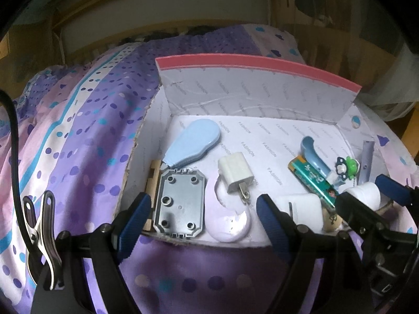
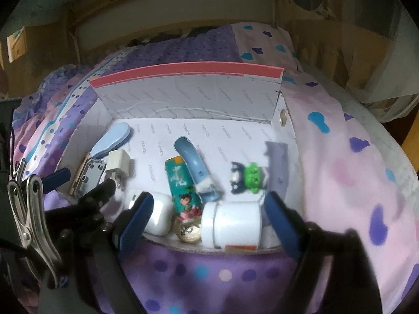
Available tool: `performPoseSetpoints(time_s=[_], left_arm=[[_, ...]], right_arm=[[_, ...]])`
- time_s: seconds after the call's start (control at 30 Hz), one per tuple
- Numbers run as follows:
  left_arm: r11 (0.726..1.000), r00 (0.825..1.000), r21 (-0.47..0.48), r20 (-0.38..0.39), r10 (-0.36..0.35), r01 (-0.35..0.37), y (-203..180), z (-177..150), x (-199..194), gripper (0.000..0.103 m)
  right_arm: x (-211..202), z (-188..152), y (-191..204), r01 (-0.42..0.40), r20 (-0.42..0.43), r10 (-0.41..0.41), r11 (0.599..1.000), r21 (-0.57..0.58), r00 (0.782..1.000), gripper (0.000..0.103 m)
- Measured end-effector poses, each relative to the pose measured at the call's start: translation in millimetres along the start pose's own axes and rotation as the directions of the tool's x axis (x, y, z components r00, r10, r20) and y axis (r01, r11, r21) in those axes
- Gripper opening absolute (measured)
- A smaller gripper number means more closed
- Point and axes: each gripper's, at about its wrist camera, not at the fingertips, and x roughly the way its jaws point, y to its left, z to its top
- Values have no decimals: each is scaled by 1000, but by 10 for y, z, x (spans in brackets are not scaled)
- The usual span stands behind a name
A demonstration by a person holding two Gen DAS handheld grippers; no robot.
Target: Organize rigid objects
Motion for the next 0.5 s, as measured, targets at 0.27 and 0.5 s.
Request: performPoseSetpoints(time_s=[0.27, 0.5], left_arm=[[1000, 1000, -6, 16, 3, -3, -12, -39, -121, 86], [1000, 1000, -8, 30, 5, -4, -14, -76, -224, 87]], right_arm=[[-108, -30, 5, -14, -2, 14, 1000, 12, 1000, 88], [-190, -79, 31, -18, 11, 18, 1000, 12, 1000, 89]])
